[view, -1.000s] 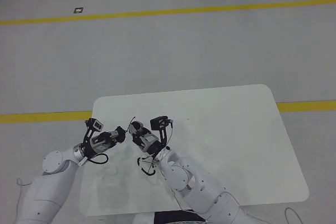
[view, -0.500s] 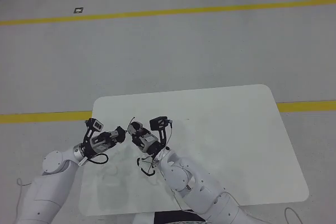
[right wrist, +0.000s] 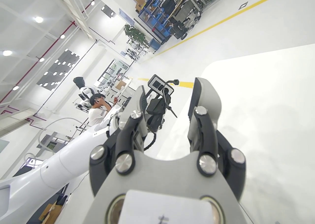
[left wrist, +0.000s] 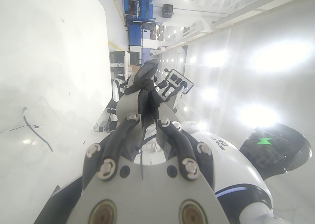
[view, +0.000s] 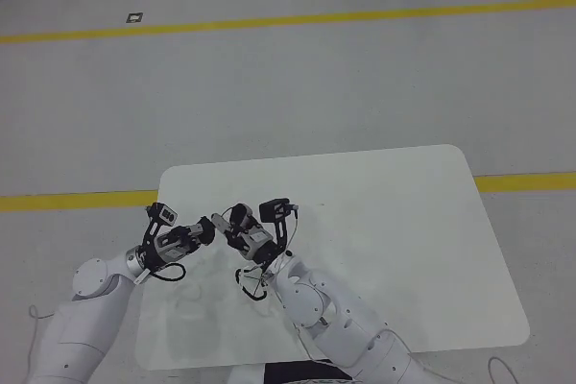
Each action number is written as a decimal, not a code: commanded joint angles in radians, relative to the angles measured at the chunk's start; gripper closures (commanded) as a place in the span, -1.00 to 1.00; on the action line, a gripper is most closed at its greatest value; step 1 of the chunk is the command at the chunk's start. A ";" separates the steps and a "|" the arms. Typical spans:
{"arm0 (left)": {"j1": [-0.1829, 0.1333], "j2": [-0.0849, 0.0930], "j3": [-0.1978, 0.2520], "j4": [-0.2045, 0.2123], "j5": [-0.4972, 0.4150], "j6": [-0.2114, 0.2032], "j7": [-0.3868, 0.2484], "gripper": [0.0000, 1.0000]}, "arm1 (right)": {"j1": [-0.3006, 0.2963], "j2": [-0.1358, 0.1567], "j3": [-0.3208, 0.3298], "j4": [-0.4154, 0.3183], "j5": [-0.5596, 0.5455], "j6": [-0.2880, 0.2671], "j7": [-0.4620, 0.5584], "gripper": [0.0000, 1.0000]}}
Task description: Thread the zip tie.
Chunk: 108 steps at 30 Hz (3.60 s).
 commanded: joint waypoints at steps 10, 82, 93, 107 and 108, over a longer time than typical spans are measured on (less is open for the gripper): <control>0.000 0.000 0.000 0.000 0.000 0.000 0.000 1.00 | -0.019 0.009 0.024 -0.008 -0.027 -0.031 -0.031 0.10; -0.015 -0.001 0.005 -0.097 -0.177 0.356 0.008 1.00 | 0.171 0.209 -0.254 0.052 -0.826 0.302 -0.293 -1.00; -0.015 -0.001 0.005 -0.097 -0.177 0.356 0.008 1.00 | 0.209 0.188 -0.311 0.081 -0.826 0.341 -0.280 0.12; -0.010 -0.006 0.013 -0.106 -0.219 0.383 0.030 1.00 | 0.222 0.175 -0.325 0.103 -0.826 0.389 -0.275 0.38; -0.010 -0.006 0.013 -0.106 -0.221 0.384 0.029 1.00 | 0.222 0.175 -0.325 0.103 -0.826 0.391 -0.276 0.40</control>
